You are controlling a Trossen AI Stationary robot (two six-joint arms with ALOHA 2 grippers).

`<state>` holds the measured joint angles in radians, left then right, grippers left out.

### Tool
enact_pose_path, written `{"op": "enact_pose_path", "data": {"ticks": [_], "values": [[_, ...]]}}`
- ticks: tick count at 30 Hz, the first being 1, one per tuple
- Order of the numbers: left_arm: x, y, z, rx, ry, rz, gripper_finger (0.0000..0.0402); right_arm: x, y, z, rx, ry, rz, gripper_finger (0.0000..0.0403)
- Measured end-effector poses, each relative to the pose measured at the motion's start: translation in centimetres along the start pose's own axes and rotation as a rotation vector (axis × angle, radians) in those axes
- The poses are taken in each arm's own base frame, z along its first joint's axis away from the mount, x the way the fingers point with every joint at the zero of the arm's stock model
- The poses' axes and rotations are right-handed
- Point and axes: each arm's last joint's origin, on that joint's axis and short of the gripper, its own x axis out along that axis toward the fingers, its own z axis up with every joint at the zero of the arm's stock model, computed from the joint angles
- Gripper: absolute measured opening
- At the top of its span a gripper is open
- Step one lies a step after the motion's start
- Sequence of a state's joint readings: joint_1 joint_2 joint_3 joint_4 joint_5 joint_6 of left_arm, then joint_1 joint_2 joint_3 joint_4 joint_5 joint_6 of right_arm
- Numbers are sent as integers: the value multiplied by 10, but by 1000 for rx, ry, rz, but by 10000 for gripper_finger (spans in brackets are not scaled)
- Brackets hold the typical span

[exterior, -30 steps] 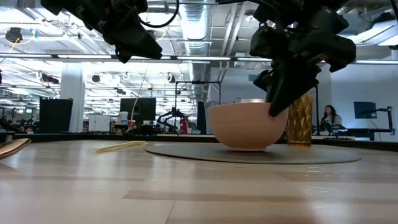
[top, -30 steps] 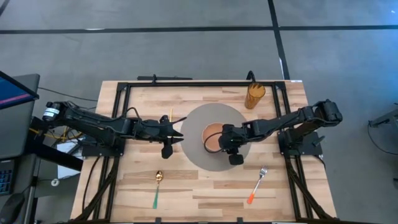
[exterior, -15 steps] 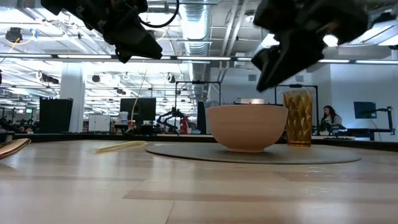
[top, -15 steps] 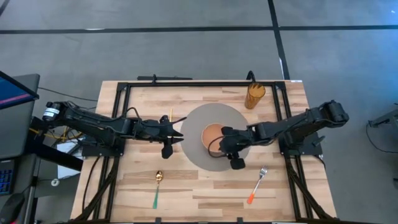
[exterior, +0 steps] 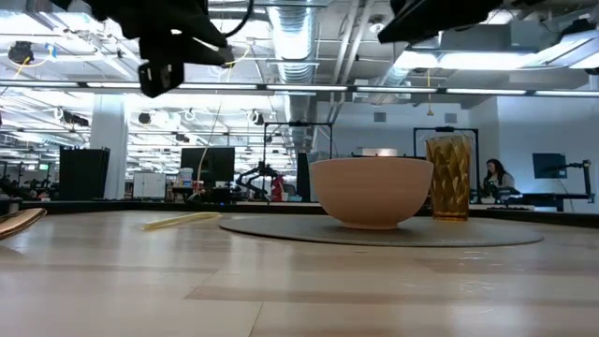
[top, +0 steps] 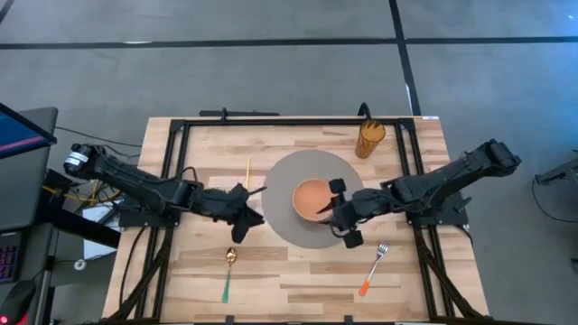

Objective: Pick & Place Utensil
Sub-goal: Put the green spoon into the orange bowl on the gray mat

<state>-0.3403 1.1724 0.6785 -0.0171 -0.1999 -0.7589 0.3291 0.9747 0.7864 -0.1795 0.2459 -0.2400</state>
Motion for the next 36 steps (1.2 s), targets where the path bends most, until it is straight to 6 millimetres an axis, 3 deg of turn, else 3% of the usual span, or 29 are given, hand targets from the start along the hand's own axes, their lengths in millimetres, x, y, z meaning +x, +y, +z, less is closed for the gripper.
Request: {"op": "enact_pose_path", "data": {"ticks": [4,9,14,17,21,27,36], "values": [[0,-21,-1,57,-27,-2,83,-2,1,1,-7,-3,-7,112],[-5,-62,28,202,-121,23,81,-3,3,1,-20,-2,-2,112],[2,-96,43,363,-20,211,81,-3,2,1,-110,-5,-3,112],[16,-105,41,324,66,311,81,-2,1,2,-155,-13,-11,112],[37,-97,16,60,318,378,81,-1,-3,1,-174,-8,-29,112],[44,-90,-42,-332,797,619,81,1,-12,-1,-160,12,-66,112],[58,-108,-90,-609,766,750,81,3,-24,-6,-144,42,-118,111]]}}
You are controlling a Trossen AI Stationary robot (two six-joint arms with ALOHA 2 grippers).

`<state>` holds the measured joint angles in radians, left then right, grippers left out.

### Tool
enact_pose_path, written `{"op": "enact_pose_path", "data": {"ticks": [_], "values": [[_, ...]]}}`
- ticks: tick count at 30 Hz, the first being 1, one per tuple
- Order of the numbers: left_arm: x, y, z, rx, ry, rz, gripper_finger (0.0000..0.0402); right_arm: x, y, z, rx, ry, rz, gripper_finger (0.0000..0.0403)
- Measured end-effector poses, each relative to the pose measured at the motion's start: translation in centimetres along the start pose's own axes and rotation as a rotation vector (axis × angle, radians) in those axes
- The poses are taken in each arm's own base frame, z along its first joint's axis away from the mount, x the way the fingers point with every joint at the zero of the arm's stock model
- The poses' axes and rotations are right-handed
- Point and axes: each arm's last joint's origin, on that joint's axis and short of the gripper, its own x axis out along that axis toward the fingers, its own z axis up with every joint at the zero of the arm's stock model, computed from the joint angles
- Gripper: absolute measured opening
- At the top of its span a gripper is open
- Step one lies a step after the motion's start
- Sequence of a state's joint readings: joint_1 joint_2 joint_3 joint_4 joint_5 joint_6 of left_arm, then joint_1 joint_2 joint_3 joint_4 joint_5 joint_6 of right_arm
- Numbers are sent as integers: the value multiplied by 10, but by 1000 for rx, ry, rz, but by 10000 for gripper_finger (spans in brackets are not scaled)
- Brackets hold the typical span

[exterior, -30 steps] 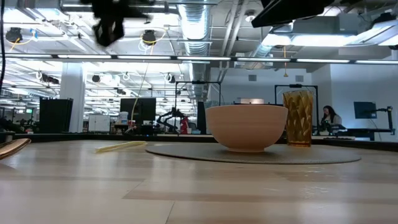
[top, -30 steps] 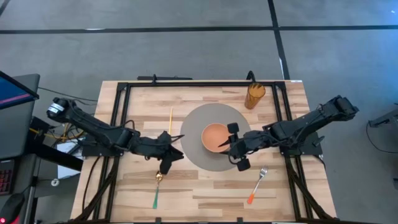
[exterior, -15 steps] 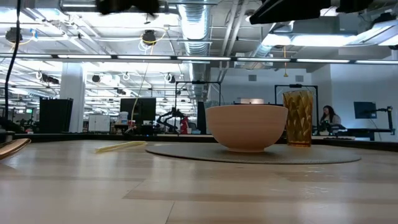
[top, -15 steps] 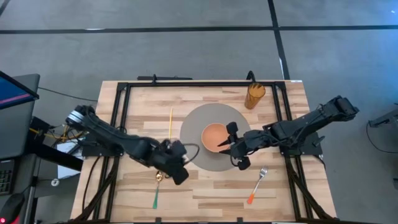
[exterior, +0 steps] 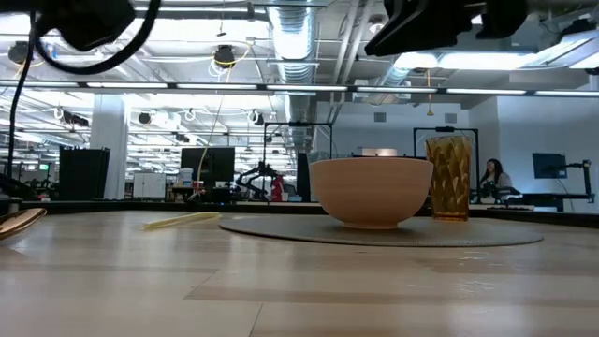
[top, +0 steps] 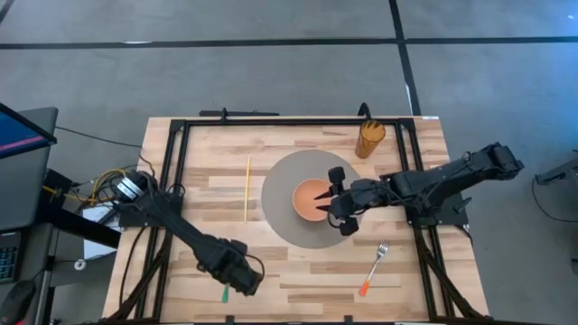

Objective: Pick & Place Utensil
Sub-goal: Put the green spoon into the orange bowl on the gray mat

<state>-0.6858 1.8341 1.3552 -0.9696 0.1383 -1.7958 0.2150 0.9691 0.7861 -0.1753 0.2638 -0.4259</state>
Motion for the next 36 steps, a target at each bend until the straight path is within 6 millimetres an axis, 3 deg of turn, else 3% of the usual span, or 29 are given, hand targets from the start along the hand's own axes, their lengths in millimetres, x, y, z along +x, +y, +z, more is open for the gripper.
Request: {"op": "enact_pose_path", "data": {"ticks": [8,17,23,30,36], "values": [[29,0,-14,-105,-28,75,81,2,-9,-3,15,12,-42,111],[64,-4,-8,-133,-77,165,81,3,-18,2,46,-57,-104,111],[62,-4,-9,-132,-76,159,81,3,-20,2,48,-54,-110,111],[32,0,-12,-124,-59,75,81,3,-21,1,32,-52,-116,111],[40,13,-11,-136,-69,102,81,3,-21,1,32,-49,-114,111]]}}
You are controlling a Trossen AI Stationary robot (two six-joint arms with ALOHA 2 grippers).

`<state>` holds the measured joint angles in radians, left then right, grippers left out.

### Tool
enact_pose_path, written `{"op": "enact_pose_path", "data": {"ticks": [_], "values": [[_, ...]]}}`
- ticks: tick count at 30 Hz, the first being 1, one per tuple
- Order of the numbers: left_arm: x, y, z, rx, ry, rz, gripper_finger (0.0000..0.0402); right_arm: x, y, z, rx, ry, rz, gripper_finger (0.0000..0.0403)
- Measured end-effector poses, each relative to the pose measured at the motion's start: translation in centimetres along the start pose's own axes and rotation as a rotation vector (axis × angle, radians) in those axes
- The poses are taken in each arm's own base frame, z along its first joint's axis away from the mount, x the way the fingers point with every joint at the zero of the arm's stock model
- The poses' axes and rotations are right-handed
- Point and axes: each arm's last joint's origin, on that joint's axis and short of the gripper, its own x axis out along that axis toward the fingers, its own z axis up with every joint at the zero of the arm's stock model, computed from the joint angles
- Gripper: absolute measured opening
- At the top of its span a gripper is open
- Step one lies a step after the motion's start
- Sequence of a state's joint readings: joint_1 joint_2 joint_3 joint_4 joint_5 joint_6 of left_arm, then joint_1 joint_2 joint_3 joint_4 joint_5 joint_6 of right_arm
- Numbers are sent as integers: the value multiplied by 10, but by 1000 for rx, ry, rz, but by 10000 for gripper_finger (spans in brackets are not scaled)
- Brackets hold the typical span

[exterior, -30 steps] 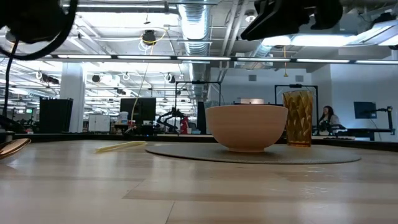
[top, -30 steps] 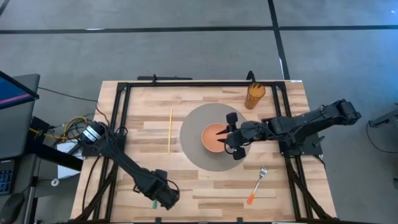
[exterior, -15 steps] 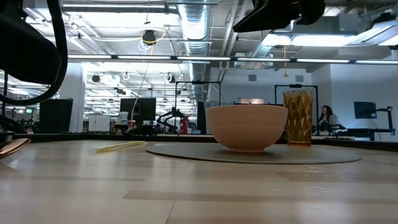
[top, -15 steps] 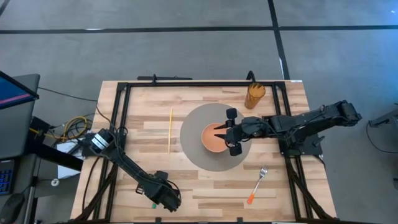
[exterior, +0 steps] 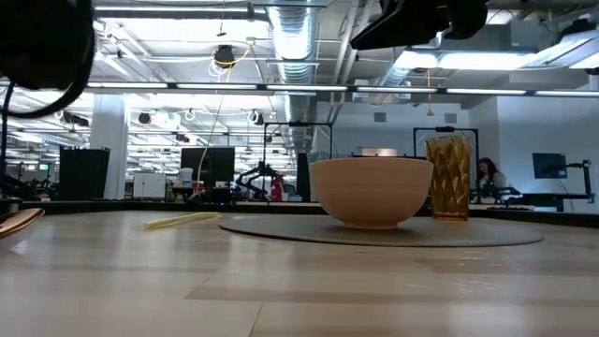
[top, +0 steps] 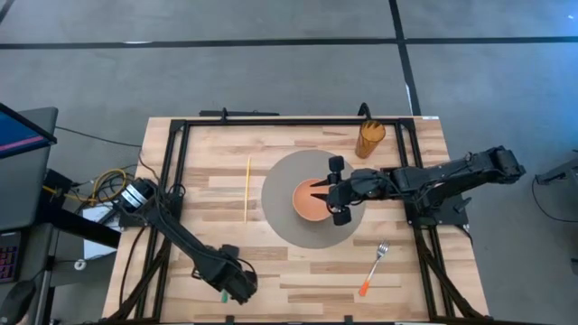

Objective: Pick & Place Utensil
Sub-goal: Put the green spoon into the orange bowl on the gray mat

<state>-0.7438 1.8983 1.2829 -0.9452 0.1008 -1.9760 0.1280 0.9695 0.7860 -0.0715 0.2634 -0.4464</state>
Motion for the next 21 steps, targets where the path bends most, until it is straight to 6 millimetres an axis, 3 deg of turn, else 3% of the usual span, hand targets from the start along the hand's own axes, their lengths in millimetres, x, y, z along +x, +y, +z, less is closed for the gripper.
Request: {"op": "enact_pose_path", "data": {"ticks": [6,12,15,21], "values": [[18,-4,0,13,14,-132,81,0,0,-1,0,5,2,111],[26,2,3,24,36,-112,81,0,0,0,1,5,3,111],[21,5,3,38,65,-112,81,0,0,0,1,3,2,111],[-19,11,2,40,108,-241,81,0,0,0,1,2,1,111]]}}
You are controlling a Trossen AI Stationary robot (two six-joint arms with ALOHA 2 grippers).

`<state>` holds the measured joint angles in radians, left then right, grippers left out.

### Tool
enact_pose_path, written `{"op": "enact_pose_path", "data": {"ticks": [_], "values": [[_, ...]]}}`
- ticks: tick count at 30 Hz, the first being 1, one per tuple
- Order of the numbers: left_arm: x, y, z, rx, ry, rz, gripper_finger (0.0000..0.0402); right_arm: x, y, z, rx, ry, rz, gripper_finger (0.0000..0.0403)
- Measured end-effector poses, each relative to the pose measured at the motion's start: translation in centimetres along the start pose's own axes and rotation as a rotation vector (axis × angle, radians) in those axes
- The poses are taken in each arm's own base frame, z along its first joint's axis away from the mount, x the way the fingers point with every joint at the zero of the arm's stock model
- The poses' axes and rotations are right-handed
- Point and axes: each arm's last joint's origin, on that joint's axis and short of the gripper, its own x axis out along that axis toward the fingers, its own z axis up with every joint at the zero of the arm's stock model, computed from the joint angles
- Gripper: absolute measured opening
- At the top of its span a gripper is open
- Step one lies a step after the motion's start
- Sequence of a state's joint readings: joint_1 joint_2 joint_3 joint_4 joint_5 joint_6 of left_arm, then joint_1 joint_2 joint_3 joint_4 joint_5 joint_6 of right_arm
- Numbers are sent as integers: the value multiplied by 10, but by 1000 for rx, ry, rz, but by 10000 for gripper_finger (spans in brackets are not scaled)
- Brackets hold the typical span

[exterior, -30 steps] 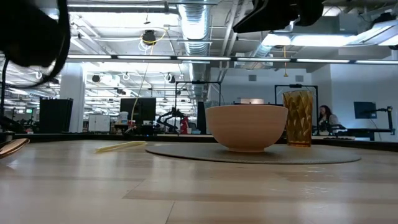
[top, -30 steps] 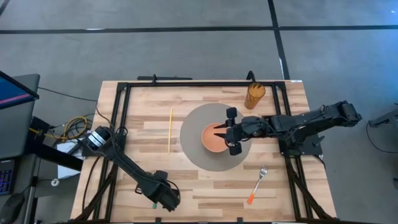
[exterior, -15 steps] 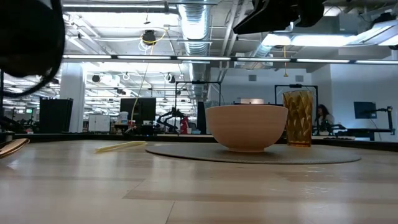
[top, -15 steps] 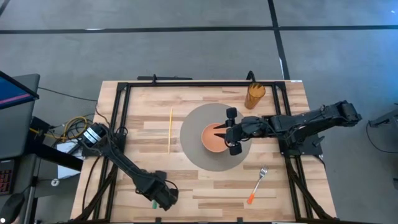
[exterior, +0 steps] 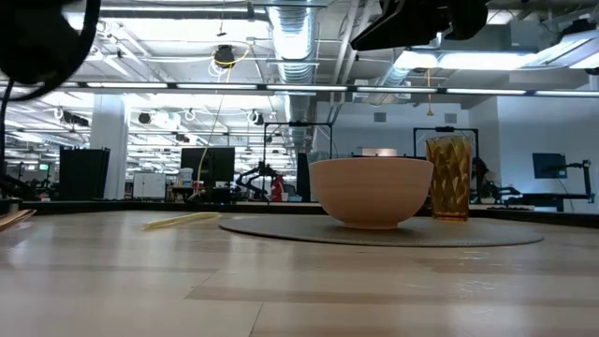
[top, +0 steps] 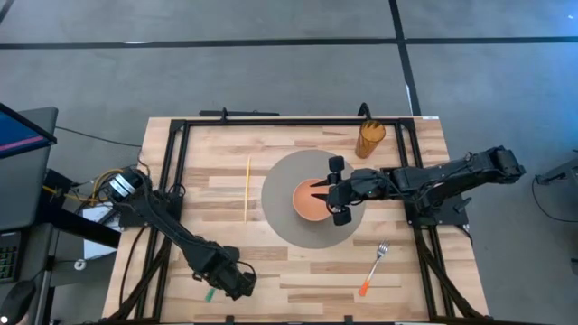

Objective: Pick & Place Utensil
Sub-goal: Put the green spoon into the orange bowl on the gray mat

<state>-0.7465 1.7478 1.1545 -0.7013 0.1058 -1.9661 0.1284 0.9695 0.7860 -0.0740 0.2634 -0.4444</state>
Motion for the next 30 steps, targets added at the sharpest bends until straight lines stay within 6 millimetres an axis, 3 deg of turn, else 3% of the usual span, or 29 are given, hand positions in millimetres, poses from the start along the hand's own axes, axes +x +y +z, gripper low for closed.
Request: {"op": "enact_pose_path", "data": {"ticks": [5,9,14,21,30], "values": [[-15,7,-1,59,-71,-38,81,0,0,0,0,0,0,111],[-3,24,-3,140,-75,21,81,0,0,0,0,0,0,111],[19,40,-8,79,0,95,81,0,0,0,0,0,0,111],[37,46,-15,103,-37,87,81,0,0,0,0,0,0,111],[39,45,-14,112,-61,82,81,0,0,0,1,-1,-1,111]]}}
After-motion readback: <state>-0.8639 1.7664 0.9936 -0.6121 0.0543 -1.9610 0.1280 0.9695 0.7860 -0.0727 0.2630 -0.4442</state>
